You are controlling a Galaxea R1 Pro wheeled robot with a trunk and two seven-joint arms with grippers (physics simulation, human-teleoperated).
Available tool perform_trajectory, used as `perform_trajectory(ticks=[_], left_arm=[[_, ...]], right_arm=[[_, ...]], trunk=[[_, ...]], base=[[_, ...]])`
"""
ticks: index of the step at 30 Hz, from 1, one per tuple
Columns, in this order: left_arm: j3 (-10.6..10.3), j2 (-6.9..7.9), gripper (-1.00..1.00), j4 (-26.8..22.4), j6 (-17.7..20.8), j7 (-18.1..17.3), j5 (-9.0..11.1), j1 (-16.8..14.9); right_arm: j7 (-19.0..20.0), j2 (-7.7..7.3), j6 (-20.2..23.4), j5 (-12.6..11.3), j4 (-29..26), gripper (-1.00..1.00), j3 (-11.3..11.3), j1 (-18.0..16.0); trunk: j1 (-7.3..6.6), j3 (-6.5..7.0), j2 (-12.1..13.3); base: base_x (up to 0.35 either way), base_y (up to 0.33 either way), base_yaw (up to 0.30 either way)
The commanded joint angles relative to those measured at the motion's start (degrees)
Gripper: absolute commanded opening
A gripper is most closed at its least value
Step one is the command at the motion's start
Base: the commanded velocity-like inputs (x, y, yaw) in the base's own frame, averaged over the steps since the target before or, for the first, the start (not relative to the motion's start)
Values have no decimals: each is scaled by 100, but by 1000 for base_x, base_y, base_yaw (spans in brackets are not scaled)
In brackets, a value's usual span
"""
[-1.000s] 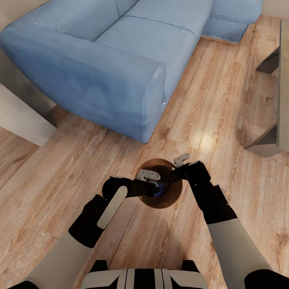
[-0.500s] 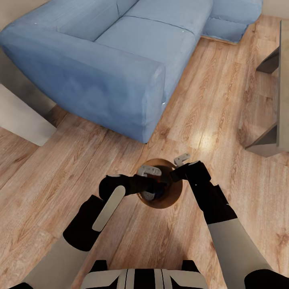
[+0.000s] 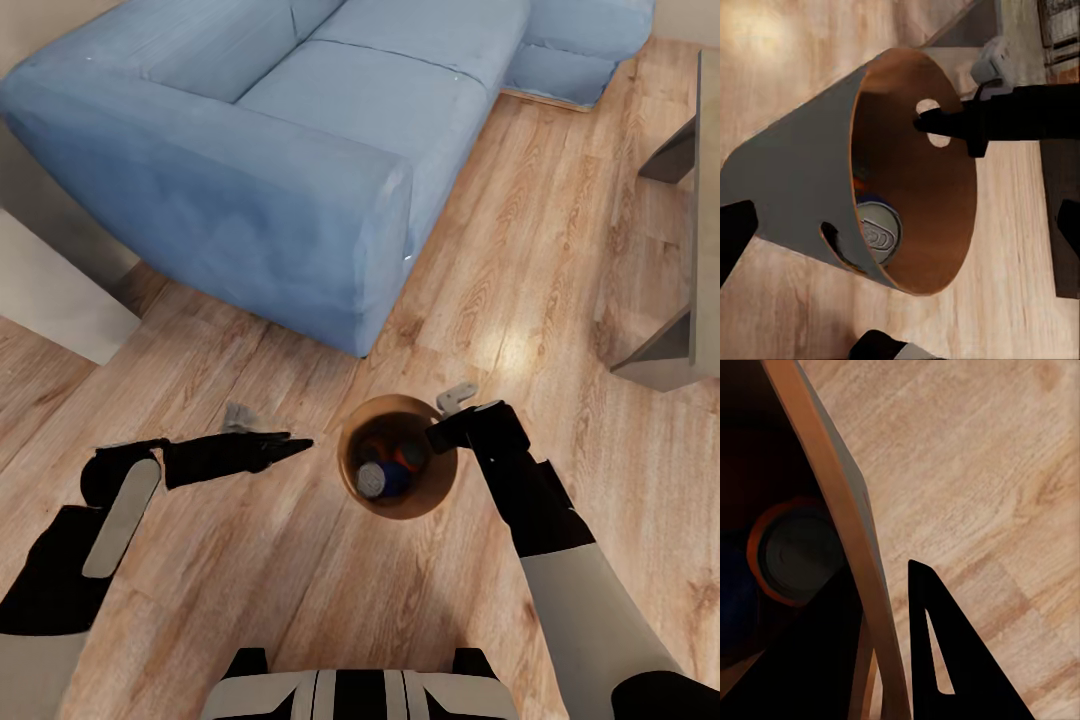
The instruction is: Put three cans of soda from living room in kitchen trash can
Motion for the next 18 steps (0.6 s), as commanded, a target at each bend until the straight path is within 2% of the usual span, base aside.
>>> perform_trajectory(ticks=[1,2,4,6,7,8,10,11,12,14,16,18], left_arm=[[199,112,100,1,8,-129,17,22],[529,291,100,6,14,-329,17,50],[1066,538,100,12,30,-588,13,133],[1305,636,100,13,32,-657,10,213],[1620,738,100,14,21,-712,-2,339],[1783,778,100,15,9,-711,-10,419],[1938,805,100,20,-27,-598,-99,528],[1995,798,100,16,-109,-403,-280,582],[2049,784,100,22,-390,-28,-639,649],[2061,780,100,29,-509,81,-748,719],[2077,772,100,34,-753,205,-857,1025],[2080,766,100,35,-944,256,-884,1194]], right_arm=[[43,-3,28,-126,0,-100,-3,-1],[45,-8,28,-126,0,-100,-9,-1],[48,-20,28,-127,4,-100,-24,-1],[51,-40,28,-127,3,-100,-70,1],[67,-117,28,-134,2,-100,-228,1],[95,-173,28,-138,1,-100,-346,0],[173,-274,28,-137,1,-100,-477,0],[246,-366,28,-137,1,-100,-532,-1],[438,-559,28,-137,1,-100,-604,-1],[513,-636,28,-137,2,-100,-672,-4],[597,-722,28,-138,43,-100,-1022,-15],[618,-742,28,-134,89,-100,-1221,-19]], trunk=[[0,0,0],[0,0,0],[0,0,0],[0,0,0],[0,0,0],[0,0,0],[0,0,0],[0,0,0],[0,0,0],[0,0,0],[0,0,0],[0,0,0]], base=[[0,0,0],[0,0,0],[0,0,0],[0,0,0],[0,0,0],[0,0,0],[0,0,0],[0,0,0],[0,0,0],[0,0,0],[0,0,0],[0,0,0]])
